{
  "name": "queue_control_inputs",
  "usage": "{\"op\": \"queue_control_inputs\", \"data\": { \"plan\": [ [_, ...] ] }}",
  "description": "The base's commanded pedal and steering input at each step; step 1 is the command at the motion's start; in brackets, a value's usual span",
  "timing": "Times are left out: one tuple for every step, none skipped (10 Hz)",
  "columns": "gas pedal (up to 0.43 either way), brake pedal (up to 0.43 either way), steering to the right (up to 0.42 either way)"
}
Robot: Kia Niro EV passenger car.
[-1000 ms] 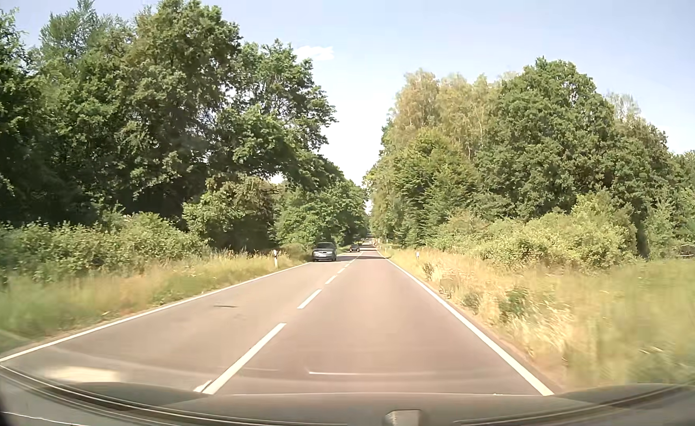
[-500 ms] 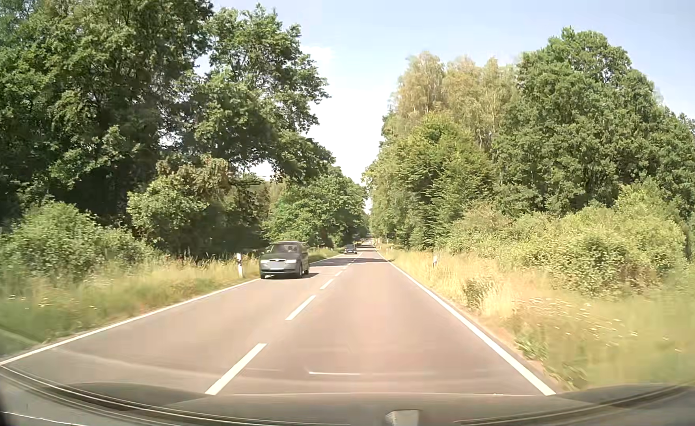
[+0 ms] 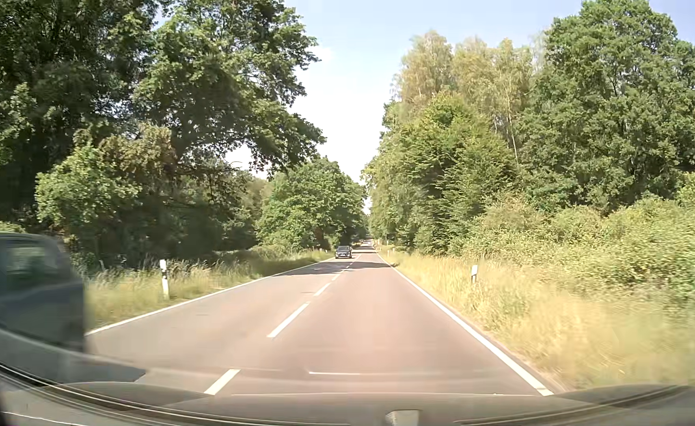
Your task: Follow the waypoints while adhering to traffic rules and regulations
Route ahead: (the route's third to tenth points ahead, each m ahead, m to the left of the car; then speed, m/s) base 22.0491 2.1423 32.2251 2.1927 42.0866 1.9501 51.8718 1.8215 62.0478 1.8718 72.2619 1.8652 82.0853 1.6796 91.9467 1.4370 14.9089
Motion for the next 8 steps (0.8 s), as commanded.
{"op": "queue_control_inputs", "data": {
  "plan": [
    [0.0,0.03,0.001],
    [0.0,0.03,0.001],
    [0.0,0.03,0.001],
    [0.0,0.03,0.0],
    [0.0,0.03,0.0],
    [0.0,0.03,0.0],
    [0.0,0.03,0.0],
    [0.0,0.03,0.0]
  ]
}}
